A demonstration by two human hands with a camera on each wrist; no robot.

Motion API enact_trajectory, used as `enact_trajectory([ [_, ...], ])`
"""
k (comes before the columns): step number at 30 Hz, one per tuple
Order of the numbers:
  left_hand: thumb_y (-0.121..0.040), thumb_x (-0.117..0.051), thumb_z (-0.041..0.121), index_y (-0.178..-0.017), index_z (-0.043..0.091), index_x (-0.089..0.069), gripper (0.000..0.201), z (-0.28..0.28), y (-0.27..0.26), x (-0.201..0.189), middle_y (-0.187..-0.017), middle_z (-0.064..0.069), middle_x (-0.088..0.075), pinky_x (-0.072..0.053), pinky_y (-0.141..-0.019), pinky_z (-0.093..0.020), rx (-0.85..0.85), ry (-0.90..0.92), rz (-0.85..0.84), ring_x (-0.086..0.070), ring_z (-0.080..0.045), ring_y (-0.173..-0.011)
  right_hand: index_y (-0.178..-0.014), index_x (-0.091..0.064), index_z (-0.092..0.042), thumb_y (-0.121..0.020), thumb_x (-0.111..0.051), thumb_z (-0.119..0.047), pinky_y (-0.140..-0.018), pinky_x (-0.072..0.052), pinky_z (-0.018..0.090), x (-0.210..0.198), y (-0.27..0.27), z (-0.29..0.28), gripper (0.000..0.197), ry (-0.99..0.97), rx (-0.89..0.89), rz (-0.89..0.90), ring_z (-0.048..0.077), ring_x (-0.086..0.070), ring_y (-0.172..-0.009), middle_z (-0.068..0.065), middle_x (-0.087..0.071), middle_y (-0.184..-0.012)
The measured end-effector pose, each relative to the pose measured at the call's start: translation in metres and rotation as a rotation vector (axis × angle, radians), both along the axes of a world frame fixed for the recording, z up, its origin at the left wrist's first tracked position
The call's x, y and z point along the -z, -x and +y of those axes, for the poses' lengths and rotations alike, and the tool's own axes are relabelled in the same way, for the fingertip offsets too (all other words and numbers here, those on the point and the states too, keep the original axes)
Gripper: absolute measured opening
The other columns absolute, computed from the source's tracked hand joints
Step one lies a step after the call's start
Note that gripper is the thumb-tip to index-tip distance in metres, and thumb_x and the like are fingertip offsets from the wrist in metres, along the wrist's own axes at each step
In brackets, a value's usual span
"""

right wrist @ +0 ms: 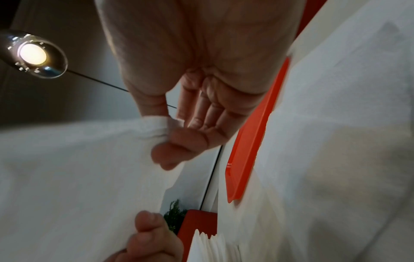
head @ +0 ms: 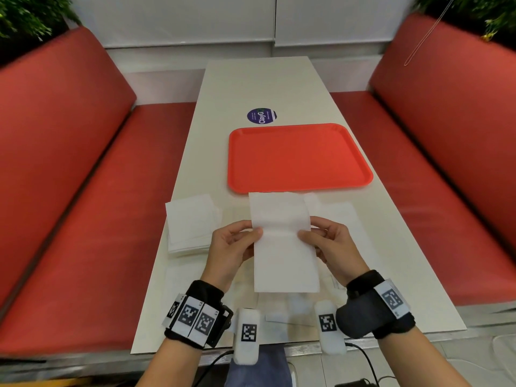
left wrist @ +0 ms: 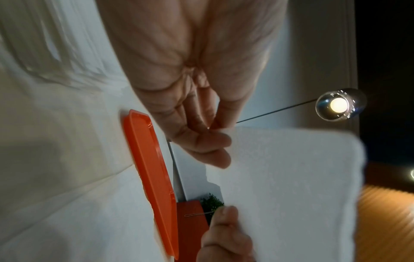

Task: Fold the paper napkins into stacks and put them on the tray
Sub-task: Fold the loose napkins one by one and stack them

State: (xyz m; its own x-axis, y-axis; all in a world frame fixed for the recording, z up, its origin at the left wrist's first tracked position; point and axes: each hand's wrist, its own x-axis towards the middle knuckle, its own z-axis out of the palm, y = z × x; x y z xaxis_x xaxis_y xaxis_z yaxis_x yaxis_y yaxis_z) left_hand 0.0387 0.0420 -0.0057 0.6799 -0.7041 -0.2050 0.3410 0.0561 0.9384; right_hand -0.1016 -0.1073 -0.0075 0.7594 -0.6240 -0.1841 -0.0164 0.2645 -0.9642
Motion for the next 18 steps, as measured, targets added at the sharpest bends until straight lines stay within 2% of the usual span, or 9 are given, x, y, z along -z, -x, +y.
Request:
enact_trajectory([
  [2,-0.089,-0.060,-0.005,-0.100,0.000,-0.071,0.017,0.001,-0.001,0.000,-0.091,-0.012,-0.075,-0.056,-0.067,-0.025,0.001,0.040,0.026,-0.071,-0.018,-0.078,-0.110,-0.069,-0.008,-0.091,-0.059,0.003,-0.057,-0.052,0.022,0.001,-0.001,0.000,0.024,-0.035,0.023,-0.013,0.020,-0.070,-0.073,0.015,-0.075,-0.090],
  [5,-0.088,-0.057,-0.011,-0.091,0.001,-0.072,0.019,0.002,-0.004,0.000,-0.086,-0.007,-0.075,-0.056,-0.069,-0.024,0.001,0.084,0.006,-0.070,-0.016,-0.078,-0.100,-0.072,-0.009,-0.088,-0.062,0.003,-0.063,-0.056,0.029,0.004,-0.004,0.001,0.020,-0.041,0.032,-0.053,0.023,-0.069,-0.078,0.013,-0.075,-0.092],
  [6,-0.087,-0.057,-0.012,-0.088,0.001,-0.071,0.019,0.002,-0.005,-0.001,-0.084,-0.007,-0.074,-0.056,-0.069,-0.024,0.005,0.091,-0.010,-0.069,-0.016,-0.078,-0.094,-0.073,-0.009,-0.086,-0.064,0.005,-0.061,-0.056,0.028,0.004,-0.004,0.001,0.019,-0.038,0.028,-0.073,0.021,-0.069,-0.076,0.009,-0.075,-0.088],
  [8,-0.087,-0.056,-0.013,-0.084,0.000,-0.069,0.019,0.003,-0.006,-0.003,-0.080,-0.006,-0.070,-0.054,-0.068,-0.024,0.027,0.092,-0.067,-0.065,-0.016,-0.077,-0.077,-0.068,-0.008,-0.078,-0.064,0.005,-0.049,-0.047,0.022,0.005,-0.005,0.003,0.014,-0.010,0.004,-0.088,0.016,-0.060,-0.061,0.002,-0.067,-0.073],
  [10,-0.089,-0.051,-0.014,-0.080,0.000,-0.067,0.023,0.005,-0.007,-0.006,-0.078,-0.006,-0.066,-0.052,-0.068,-0.022,0.068,0.087,-0.133,-0.062,-0.016,-0.078,-0.069,-0.061,-0.011,-0.077,-0.058,-0.003,-0.046,-0.037,0.021,0.006,-0.006,0.003,0.012,-0.001,-0.022,-0.074,0.015,-0.051,-0.055,0.004,-0.059,-0.067],
  [12,-0.089,-0.046,-0.012,-0.073,0.002,-0.066,0.029,0.006,-0.009,-0.009,-0.077,-0.005,-0.064,-0.051,-0.069,-0.021,0.093,0.087,-0.150,-0.060,-0.015,-0.078,-0.066,-0.059,-0.016,-0.080,-0.057,-0.004,-0.049,-0.033,0.025,0.009,-0.007,0.002,0.018,0.016,-0.032,-0.058,0.019,-0.049,-0.057,0.005,-0.060,-0.069],
  [14,-0.083,-0.048,-0.001,-0.070,0.000,-0.066,0.022,0.008,-0.010,-0.013,-0.075,-0.007,-0.063,-0.049,-0.069,-0.021,0.099,0.092,-0.141,-0.059,-0.015,-0.077,-0.066,-0.059,-0.017,-0.084,-0.054,0.002,-0.051,-0.032,0.027,0.010,-0.008,0.001,0.027,0.045,-0.052,-0.060,0.019,-0.049,-0.060,0.004,-0.061,-0.070],
  [16,-0.079,-0.055,0.006,-0.067,-0.002,-0.065,0.017,0.010,-0.010,-0.017,-0.071,-0.007,-0.062,-0.047,-0.068,-0.019,0.084,0.070,-0.181,-0.057,-0.014,-0.074,-0.065,-0.057,-0.014,-0.083,-0.052,0.007,-0.050,-0.037,0.023,0.006,-0.010,0.003,0.028,0.073,-0.076,-0.054,0.017,-0.053,-0.060,0.008,-0.062,-0.075],
  [18,-0.079,-0.067,0.000,-0.062,0.000,-0.061,0.019,0.012,-0.010,-0.019,-0.063,0.000,-0.058,-0.045,-0.067,-0.016,0.053,0.020,-0.300,-0.054,-0.011,-0.068,-0.065,-0.053,-0.008,-0.083,-0.046,0.015,-0.054,-0.043,0.020,0.003,-0.011,0.002,0.030,0.085,-0.075,-0.029,0.016,-0.059,-0.067,0.019,-0.064,-0.086],
])
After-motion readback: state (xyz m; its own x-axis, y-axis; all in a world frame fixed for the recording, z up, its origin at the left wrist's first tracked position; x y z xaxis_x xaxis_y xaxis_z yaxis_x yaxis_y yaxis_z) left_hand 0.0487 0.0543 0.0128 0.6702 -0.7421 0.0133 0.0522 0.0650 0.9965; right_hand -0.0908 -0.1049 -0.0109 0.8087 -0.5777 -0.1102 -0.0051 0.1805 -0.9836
